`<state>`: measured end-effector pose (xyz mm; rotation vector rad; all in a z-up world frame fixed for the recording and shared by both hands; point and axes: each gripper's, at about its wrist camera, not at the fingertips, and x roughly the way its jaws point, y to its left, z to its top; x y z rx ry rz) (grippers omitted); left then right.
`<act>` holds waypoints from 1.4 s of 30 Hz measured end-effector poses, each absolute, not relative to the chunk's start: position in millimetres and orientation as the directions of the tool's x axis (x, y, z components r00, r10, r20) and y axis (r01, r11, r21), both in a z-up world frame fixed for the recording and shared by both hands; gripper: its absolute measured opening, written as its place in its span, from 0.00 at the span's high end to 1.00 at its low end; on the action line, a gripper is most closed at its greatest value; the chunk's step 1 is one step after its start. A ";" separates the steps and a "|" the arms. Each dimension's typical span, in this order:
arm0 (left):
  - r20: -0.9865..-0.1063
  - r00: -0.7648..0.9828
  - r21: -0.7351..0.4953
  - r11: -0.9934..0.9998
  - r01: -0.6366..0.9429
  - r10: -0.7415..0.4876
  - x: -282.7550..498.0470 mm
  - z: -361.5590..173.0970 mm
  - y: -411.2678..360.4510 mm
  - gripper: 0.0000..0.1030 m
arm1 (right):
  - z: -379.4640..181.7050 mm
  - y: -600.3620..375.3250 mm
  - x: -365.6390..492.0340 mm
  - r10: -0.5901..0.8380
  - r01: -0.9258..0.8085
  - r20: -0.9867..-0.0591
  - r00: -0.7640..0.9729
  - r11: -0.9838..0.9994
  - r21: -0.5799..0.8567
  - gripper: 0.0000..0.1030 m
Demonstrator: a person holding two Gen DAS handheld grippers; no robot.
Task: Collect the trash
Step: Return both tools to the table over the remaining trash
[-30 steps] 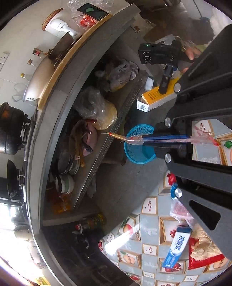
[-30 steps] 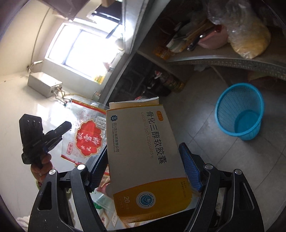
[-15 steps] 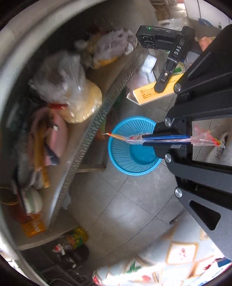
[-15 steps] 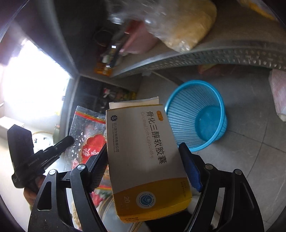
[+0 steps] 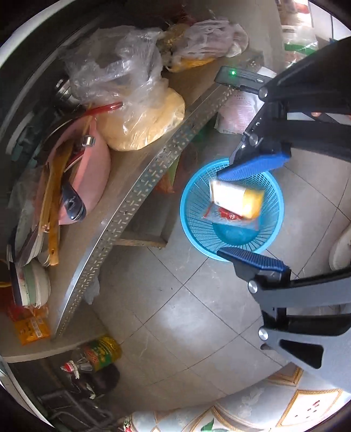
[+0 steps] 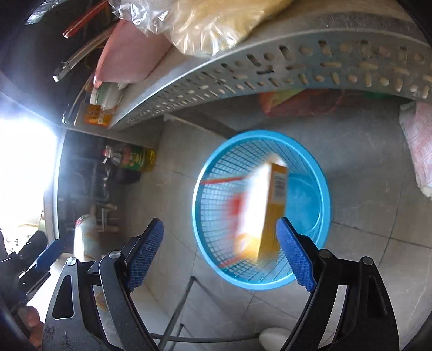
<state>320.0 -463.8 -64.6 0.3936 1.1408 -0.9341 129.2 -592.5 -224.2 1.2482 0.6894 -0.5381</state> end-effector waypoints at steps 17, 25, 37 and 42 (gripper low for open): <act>-0.787 0.185 -0.172 0.499 0.849 -0.588 265.9 73.1 -300.8 0.21 | -113.3 -504.6 67.1 -0.195 0.700 -0.723 0.663 0.503 0.507 0.19; -0.763 0.236 -0.138 0.509 0.850 -0.601 227.8 110.0 -197.1 0.09 | -38.2 -441.1 53.1 -0.330 0.698 -0.708 0.625 0.643 0.316 0.07; -0.736 0.242 -0.246 0.583 0.775 -0.632 222.1 112.6 -74.4 0.05 | 30.1 -362.0 55.4 -0.159 0.472 -0.644 0.748 0.810 0.348 0.07; -0.720 0.294 -0.247 0.628 0.738 -0.628 225.5 107.9 -36.9 0.05 | 28.8 -331.8 81.7 -0.015 0.352 -0.662 0.749 0.856 0.379 0.07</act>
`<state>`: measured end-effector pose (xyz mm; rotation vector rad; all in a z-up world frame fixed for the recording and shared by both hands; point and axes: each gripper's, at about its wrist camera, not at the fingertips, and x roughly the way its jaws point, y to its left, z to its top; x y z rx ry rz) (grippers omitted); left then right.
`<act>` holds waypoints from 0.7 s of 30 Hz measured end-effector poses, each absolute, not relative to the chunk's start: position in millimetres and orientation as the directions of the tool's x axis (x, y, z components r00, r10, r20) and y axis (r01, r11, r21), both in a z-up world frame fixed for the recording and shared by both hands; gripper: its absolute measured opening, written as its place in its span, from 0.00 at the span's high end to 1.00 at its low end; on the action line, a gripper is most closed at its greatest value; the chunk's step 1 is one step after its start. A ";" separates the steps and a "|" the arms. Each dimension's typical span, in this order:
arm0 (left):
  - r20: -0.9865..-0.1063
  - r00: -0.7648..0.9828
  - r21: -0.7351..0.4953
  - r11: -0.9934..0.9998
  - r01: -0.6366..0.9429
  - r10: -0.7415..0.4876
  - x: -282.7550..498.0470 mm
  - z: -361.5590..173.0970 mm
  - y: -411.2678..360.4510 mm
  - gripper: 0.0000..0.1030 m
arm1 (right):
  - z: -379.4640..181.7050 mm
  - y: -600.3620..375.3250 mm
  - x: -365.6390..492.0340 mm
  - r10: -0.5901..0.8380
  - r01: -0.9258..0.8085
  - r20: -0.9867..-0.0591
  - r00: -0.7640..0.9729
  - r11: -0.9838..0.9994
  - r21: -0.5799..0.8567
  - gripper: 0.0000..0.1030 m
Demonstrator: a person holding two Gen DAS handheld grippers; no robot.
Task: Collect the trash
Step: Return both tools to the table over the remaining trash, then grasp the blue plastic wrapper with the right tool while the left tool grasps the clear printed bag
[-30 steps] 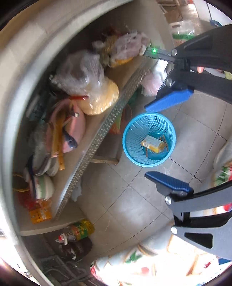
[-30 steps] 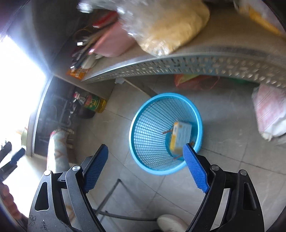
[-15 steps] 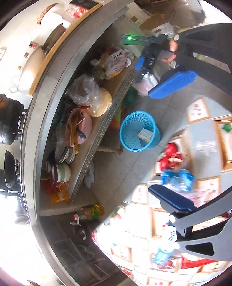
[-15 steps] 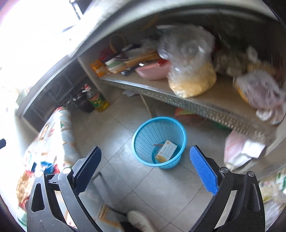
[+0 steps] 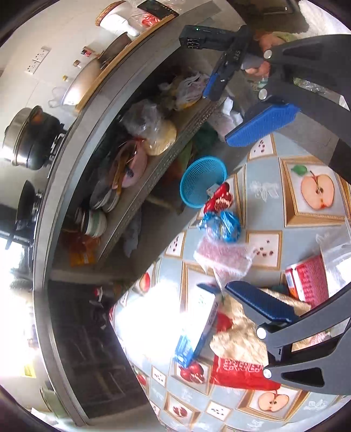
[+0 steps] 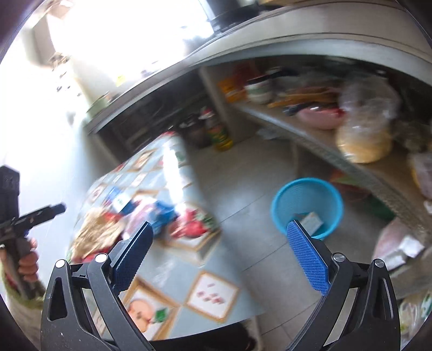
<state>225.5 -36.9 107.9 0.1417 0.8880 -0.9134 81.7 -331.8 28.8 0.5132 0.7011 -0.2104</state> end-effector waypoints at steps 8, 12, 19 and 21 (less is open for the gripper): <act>-0.719 0.336 -0.228 0.663 0.713 -0.609 245.0 96.0 -12.3 0.05 | 9.7 -283.0 136.6 0.183 0.232 -0.673 0.717 0.848 0.477 0.08; -0.707 0.357 -0.242 0.683 0.689 -0.610 264.5 91.8 -10.0 0.05 | -2.9 -269.0 177.8 0.261 0.203 -0.682 0.683 0.829 0.521 0.14; -0.745 0.288 -0.303 0.690 0.657 -0.602 303.2 80.9 -21.9 0.20 | -31.3 -252.1 239.4 0.321 0.193 -0.734 0.599 0.831 0.522 0.27; -0.754 0.285 -0.290 0.690 0.663 -0.592 306.9 79.5 -26.3 0.26 | -39.6 -246.1 251.4 0.322 0.194 -0.757 0.569 0.842 0.504 0.30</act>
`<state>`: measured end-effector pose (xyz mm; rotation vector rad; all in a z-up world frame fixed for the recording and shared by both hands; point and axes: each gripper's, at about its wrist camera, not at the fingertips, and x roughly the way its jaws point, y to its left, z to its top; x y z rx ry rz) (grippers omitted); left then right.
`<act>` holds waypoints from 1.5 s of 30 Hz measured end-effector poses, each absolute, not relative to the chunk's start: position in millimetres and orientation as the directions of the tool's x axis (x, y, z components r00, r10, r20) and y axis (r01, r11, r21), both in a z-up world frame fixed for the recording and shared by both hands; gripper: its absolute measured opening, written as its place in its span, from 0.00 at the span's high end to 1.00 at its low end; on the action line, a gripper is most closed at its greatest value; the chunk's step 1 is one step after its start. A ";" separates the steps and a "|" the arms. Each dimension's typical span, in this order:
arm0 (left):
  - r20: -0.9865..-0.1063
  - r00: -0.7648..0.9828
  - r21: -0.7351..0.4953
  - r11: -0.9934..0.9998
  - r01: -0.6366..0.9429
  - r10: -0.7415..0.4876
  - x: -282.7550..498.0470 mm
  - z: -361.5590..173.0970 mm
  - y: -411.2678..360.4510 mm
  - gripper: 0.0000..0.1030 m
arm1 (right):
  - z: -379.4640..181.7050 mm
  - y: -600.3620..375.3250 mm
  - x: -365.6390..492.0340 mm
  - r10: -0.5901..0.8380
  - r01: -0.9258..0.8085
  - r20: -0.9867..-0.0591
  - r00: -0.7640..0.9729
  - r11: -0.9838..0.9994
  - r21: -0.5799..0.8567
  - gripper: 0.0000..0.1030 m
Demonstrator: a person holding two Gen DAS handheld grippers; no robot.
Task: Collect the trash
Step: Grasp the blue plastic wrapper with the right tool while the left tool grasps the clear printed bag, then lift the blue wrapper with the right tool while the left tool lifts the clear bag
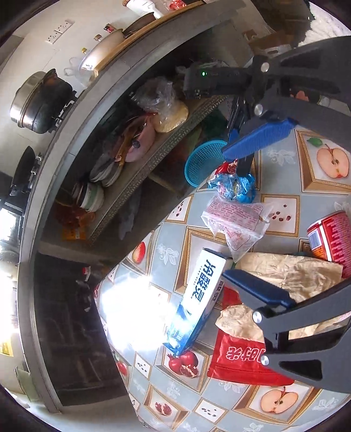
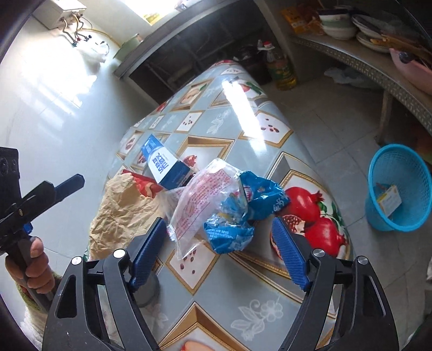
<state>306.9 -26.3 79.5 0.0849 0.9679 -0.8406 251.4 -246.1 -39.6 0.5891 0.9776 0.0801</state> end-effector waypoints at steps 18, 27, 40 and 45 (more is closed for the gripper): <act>-0.893 0.228 -0.028 0.554 0.832 -0.387 319.7 34.8 -91.7 0.42 | -61.8 -253.3 245.8 0.343 0.210 -0.786 0.514 0.838 0.503 0.73; -0.935 0.246 0.126 0.411 0.903 -0.254 304.7 -6.4 -135.6 0.29 | -61.2 -260.7 215.0 0.370 0.196 -0.776 0.512 0.829 0.524 0.77; -0.969 0.216 0.161 0.357 0.920 -0.121 301.7 -48.9 -165.8 0.44 | -54.5 -270.5 183.1 0.381 0.166 -0.754 0.536 0.827 0.536 0.77; -0.967 0.236 0.186 0.361 0.914 -0.098 298.5 -50.7 -165.6 0.58 | -53.7 -270.9 180.9 0.379 0.162 -0.750 0.542 0.828 0.536 0.77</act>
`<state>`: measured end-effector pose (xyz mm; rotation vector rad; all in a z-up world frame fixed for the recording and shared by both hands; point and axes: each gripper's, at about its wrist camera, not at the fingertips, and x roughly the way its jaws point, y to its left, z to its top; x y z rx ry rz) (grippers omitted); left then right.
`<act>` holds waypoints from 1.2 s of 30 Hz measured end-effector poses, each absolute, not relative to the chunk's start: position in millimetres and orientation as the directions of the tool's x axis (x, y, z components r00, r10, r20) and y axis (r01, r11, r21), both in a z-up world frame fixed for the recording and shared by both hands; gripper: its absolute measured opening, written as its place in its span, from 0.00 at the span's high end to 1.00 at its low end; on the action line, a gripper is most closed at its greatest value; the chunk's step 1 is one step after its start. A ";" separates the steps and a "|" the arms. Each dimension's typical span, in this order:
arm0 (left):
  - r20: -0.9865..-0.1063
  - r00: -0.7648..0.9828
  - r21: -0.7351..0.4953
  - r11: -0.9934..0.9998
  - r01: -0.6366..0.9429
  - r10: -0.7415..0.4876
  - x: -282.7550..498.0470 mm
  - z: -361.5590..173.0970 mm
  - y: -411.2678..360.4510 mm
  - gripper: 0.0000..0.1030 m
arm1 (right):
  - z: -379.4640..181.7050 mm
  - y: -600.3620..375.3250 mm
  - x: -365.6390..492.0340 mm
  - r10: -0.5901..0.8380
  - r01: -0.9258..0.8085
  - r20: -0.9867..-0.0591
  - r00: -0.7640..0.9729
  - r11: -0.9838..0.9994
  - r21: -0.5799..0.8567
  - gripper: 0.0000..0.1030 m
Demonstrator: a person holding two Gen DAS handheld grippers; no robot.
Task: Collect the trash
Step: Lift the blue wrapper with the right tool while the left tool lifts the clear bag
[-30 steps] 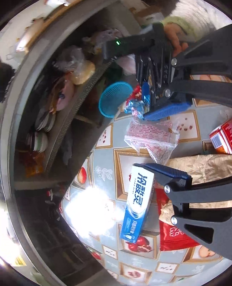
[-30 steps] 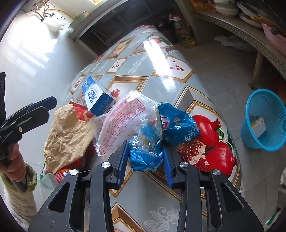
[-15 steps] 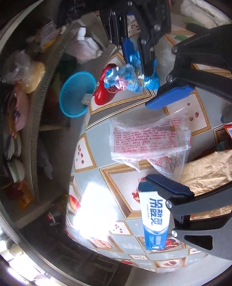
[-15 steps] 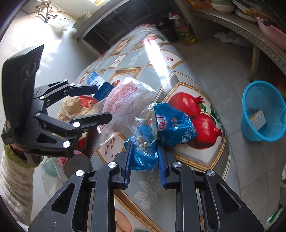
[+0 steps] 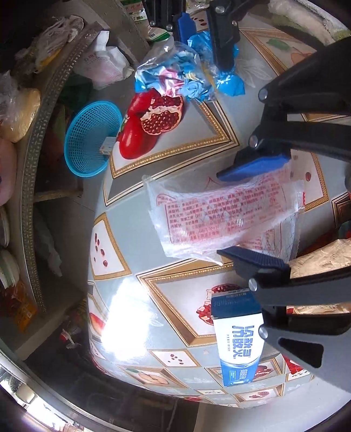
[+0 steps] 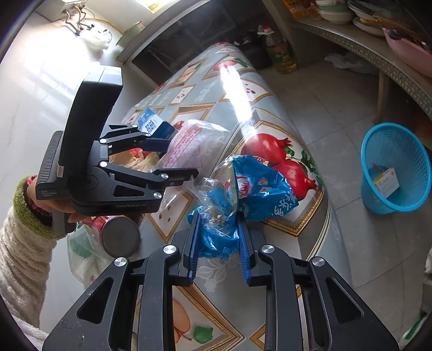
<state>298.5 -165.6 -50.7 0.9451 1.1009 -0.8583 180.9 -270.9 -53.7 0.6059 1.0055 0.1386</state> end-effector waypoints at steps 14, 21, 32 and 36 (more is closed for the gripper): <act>-0.961 0.240 0.173 0.384 0.907 -0.135 293.7 -33.7 -161.9 0.80 | -48.5 -273.2 175.6 0.373 0.165 -0.743 0.556 0.827 0.538 0.77; -0.954 0.254 0.180 0.375 0.910 -0.160 287.2 -21.9 -162.1 0.82 | -44.8 -276.3 172.0 0.369 0.165 -0.738 0.565 0.826 0.539 0.77; -0.936 0.288 0.183 0.418 0.890 -0.202 290.8 5.0 -154.3 0.82 | -34.8 -279.4 167.7 0.362 0.156 -0.722 0.590 0.826 0.542 0.77; -0.932 0.294 0.180 0.432 0.884 -0.213 292.0 11.1 -152.5 0.82 | -31.2 -280.4 165.1 0.361 0.154 -0.716 0.598 0.825 0.544 0.77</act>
